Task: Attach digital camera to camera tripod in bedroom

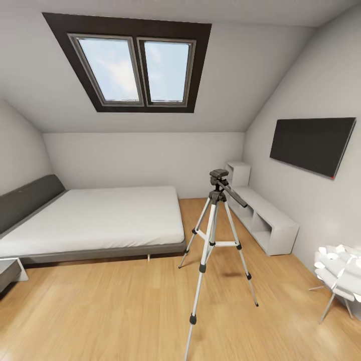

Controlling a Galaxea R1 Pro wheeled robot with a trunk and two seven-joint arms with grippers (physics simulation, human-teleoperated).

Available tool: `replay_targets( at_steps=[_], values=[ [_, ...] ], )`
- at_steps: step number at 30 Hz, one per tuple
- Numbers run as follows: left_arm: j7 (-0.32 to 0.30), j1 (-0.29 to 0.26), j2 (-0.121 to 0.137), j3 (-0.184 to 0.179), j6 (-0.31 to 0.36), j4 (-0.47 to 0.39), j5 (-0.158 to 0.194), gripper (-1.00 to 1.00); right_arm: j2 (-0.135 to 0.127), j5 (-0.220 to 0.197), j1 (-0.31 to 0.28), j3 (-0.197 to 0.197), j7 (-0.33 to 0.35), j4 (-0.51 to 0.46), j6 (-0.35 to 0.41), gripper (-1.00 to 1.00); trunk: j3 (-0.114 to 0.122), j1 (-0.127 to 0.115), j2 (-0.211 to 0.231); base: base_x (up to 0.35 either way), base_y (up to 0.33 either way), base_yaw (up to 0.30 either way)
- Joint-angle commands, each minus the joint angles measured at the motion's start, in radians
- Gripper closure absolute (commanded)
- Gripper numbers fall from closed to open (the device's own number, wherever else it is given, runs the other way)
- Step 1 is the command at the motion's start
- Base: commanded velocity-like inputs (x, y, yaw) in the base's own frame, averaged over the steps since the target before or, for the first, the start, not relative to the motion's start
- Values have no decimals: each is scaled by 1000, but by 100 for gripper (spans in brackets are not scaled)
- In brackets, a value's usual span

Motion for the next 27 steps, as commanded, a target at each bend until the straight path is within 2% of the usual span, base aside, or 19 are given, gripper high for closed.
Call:
replay_targets(
  at_steps=[1, 4, 8, 11, 15, 27],
  values=[
    [2, -1, -1, -8, -6, 0, 8, 100, 0, 4, -2, 0, 1, 3, -7, -100, -2, 0, -2, 0, 0, 0],
    [0, 0, -4, -5, -41, 0, 14, 100, 3, 5, -1, 0, -4, 3, -6, -100, -2, 0, -2, 0, 0, 0],
    [0, 0, -6, -3, -49, 0, 15, 100, 5, 5, -1, 0, -7, 3, -5, -100, -2, 0, -2, 0, 0, 0],
    [-2, 0, -3, -2, -49, 0, 16, 100, 6, 5, -1, 0, -38, 3, -5, -100, -2, 0, -2, 98, 0, 0],
    [-5, 0, -1, -2, -49, 0, 16, 100, 7, 2, -1, -2, -70, 3, -6, -100, -2, 0, -2, 250, 4, 0],
    [-7, 0, 1, -2, -50, 0, 15, 100, 10, -5, -1, -5, -80, 3, -9, -100, -2, 0, -2, 316, 103, 0]
  ],
)
